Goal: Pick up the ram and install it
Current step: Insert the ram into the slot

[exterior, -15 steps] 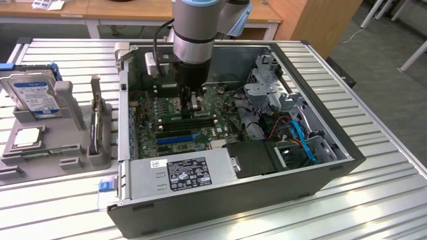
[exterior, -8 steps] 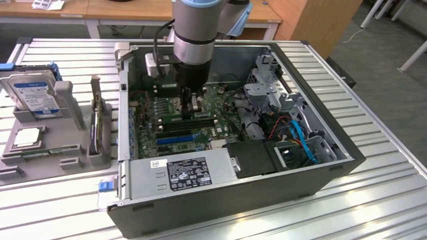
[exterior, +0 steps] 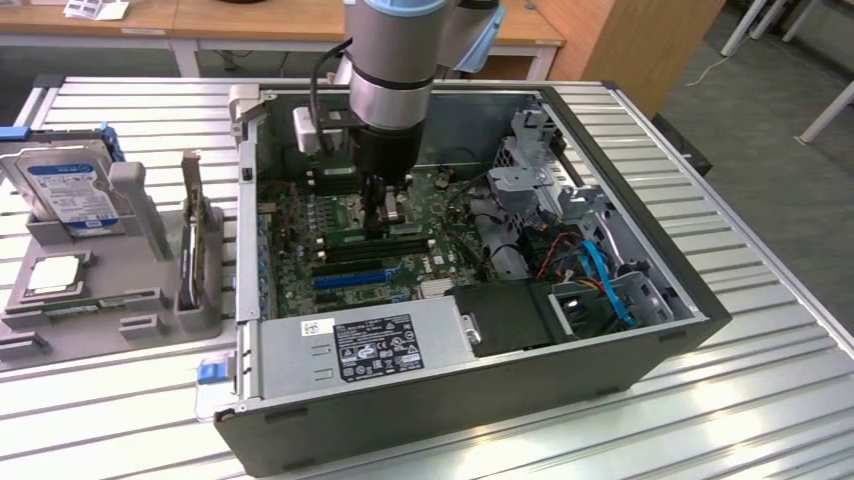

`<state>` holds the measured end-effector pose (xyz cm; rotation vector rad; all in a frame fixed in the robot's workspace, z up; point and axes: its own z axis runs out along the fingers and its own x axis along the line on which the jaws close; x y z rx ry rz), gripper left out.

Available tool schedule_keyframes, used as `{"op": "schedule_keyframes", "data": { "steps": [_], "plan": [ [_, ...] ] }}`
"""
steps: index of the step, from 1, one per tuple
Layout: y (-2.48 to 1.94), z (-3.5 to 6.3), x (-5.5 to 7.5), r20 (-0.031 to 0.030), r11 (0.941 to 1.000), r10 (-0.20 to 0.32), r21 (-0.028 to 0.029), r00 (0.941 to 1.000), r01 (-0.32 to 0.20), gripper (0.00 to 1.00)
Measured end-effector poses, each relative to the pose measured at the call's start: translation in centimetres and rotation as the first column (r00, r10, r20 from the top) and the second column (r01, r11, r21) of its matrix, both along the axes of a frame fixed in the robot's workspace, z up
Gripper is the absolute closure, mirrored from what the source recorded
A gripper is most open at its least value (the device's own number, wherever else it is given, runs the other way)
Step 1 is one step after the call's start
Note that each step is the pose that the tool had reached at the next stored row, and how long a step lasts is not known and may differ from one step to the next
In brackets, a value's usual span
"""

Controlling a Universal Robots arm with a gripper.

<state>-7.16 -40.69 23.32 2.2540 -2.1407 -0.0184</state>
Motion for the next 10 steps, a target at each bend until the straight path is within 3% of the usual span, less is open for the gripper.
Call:
{"op": "schedule_keyframes", "data": {
  "steps": [1, 2, 10],
  "plan": [
    [0.00, 0.00, 0.03, -0.0094, 1.0000, 0.000, 0.0000, 1.0000, 0.000, 0.87],
    [-0.01, 0.02, 0.03, -0.0145, 1.0000, -0.001, -0.0004, 0.9999, 0.001, 0.87],
    [-0.01, 0.01, 0.34, -0.0146, 1.0000, -0.001, -0.0003, 0.9999, 0.001, 0.87]
  ]
}}
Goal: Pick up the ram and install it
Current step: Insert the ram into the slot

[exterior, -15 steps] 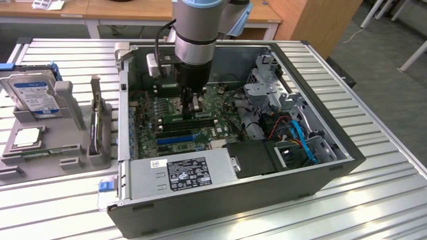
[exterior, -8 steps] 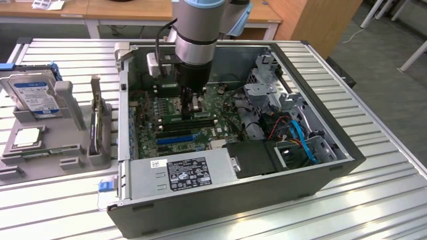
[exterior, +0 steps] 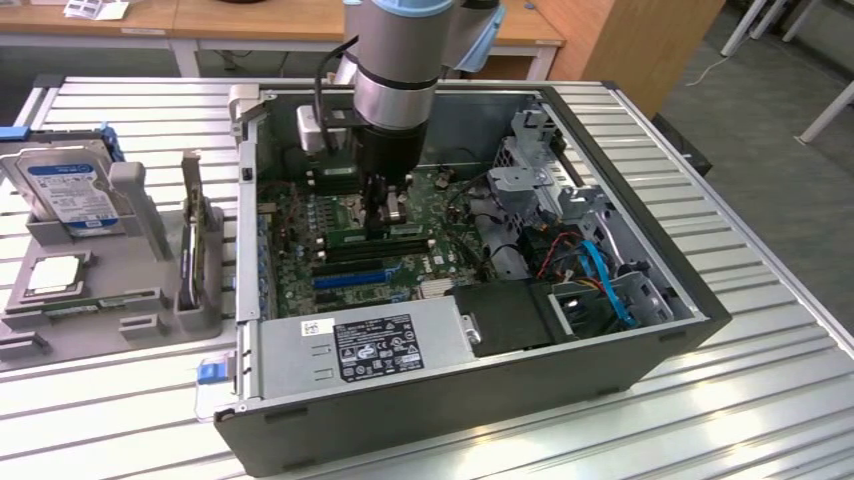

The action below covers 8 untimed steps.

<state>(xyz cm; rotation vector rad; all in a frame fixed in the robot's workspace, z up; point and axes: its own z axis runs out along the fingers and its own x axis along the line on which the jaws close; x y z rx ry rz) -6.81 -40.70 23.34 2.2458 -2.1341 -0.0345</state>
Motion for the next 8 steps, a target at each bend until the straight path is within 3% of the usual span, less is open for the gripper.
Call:
{"op": "schedule_keyframes", "data": {
  "steps": [8],
  "plan": [
    [0.00, -0.02, -0.01, 0.0000, 0.9999, -0.014, 0.0000, 0.9999, 0.014, 0.87]
  ]
}}
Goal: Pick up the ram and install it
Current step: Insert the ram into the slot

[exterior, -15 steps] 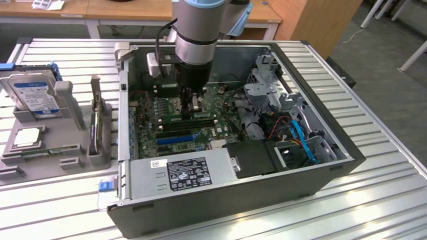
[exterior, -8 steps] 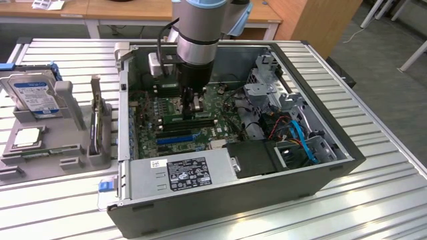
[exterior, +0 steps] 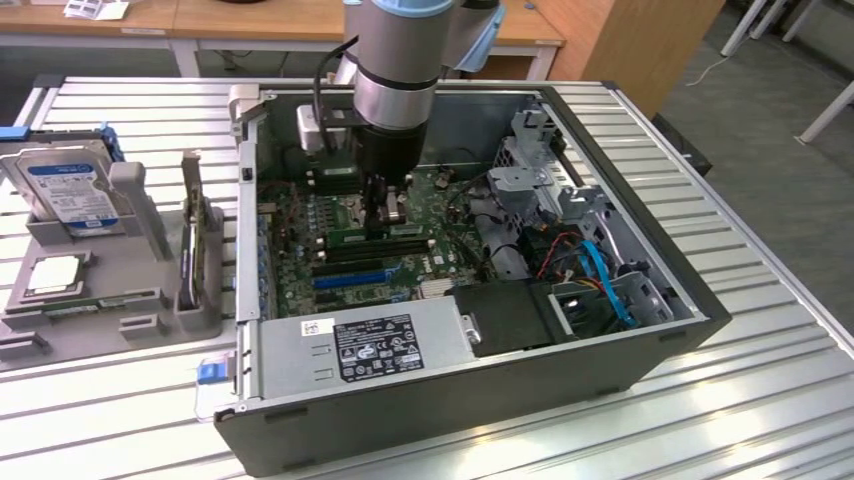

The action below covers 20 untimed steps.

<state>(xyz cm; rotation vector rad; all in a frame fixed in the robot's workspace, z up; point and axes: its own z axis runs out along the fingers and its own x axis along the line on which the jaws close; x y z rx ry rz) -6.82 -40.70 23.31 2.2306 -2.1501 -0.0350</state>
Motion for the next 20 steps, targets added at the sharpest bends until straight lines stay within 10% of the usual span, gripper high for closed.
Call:
{"op": "schedule_keyframes", "data": {
  "steps": [20],
  "plan": [
    [-0.16, -0.62, -0.01, 0.0002, 1.0000, 0.000, -0.0002, 1.0000, 0.000, 0.87]
  ]
}}
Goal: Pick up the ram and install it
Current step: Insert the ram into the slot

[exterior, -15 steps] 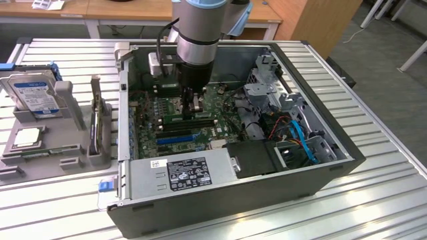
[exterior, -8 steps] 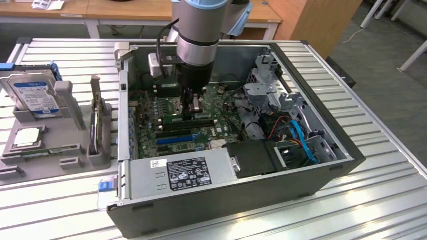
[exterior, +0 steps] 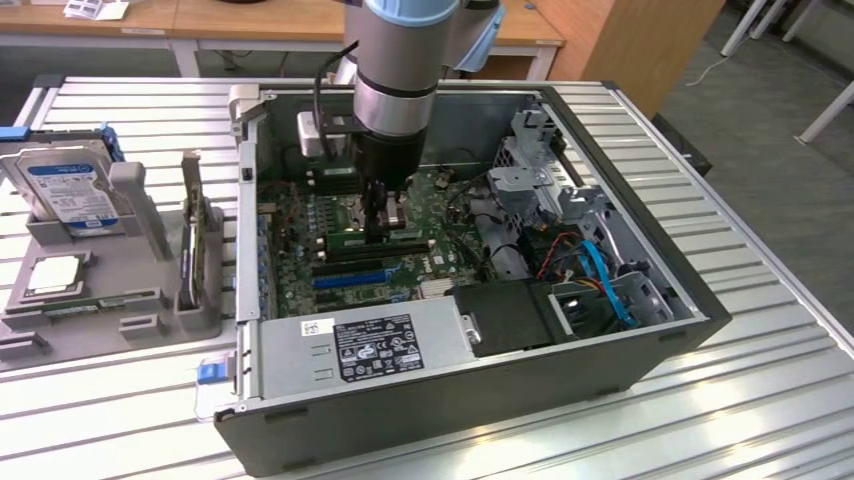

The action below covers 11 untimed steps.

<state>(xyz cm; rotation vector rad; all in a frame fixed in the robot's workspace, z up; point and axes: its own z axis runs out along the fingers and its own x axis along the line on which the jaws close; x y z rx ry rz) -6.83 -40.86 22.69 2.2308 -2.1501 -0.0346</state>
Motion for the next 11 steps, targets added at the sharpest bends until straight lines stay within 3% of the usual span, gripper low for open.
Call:
{"op": "schedule_keyframes", "data": {
  "steps": [11],
  "plan": [
    [0.00, -0.28, -0.12, 0.0000, 1.0000, 0.000, -0.0011, 1.0000, 0.000, 0.87]
  ]
}}
